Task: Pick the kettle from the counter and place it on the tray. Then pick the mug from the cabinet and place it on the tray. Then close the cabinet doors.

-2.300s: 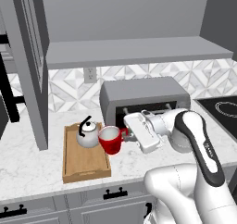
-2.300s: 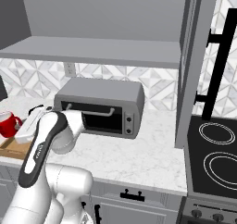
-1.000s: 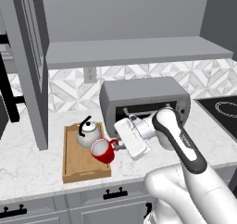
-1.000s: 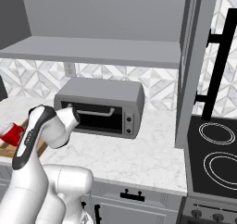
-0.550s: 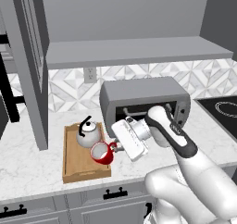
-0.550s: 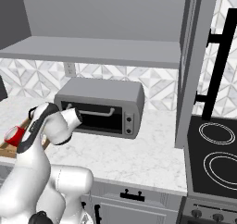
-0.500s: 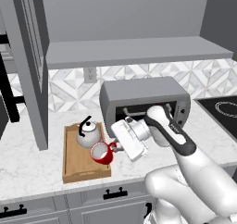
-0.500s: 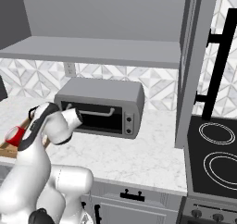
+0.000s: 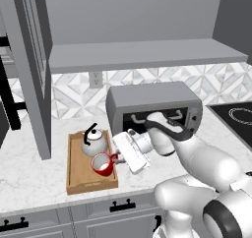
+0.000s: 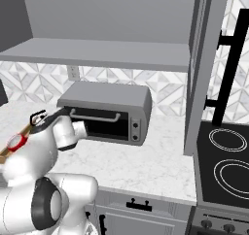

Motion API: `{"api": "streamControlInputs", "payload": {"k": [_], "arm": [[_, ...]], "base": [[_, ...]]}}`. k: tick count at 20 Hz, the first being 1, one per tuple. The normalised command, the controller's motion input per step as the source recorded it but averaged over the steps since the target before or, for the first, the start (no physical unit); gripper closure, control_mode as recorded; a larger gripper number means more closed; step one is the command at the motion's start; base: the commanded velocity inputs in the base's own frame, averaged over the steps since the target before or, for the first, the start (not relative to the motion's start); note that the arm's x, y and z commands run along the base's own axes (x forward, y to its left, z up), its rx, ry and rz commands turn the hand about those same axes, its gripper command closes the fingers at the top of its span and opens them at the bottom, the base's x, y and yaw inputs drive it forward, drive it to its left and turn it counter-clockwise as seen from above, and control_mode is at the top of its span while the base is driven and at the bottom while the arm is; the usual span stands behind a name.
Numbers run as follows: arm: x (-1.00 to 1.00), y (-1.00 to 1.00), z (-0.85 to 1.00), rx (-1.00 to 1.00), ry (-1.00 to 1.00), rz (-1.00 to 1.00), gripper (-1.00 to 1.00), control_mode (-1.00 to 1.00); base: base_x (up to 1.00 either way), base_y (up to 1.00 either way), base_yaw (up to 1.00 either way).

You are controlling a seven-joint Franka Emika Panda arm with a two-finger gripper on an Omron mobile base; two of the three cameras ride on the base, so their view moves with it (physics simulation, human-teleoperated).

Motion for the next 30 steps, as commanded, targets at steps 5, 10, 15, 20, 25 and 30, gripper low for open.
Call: {"api": "streamControlInputs", "payload": {"k": [5, 10, 15, 20, 25, 30], "arm": [[0.00, 0.16, -0.56, 0.13, 0.00, 0.00, 1.00, -1.00], [0.01, 0.22, -0.42, 0.07, 0.00, -0.04, 1.00, -1.00], [0.10, 0.19, -0.26, 0.04, 0.00, -0.09, 1.00, -1.00], [0.04, 0.10, -0.09, 0.00, 0.00, -0.16, 1.00, -1.00], [0.00, 0.03, -0.02, 0.00, 0.00, -0.18, 1.00, -1.00], [0.10, 0.14, -0.07, -0.05, 0.00, -0.17, 1.00, -1.00]], "base": [[0.00, 0.00, 0.00], [0.00, 0.00, 0.00], [0.00, 0.00, 0.00], [0.00, 0.00, 0.00], [0.00, 0.00, 0.00], [0.00, 0.00, 0.00]]}}
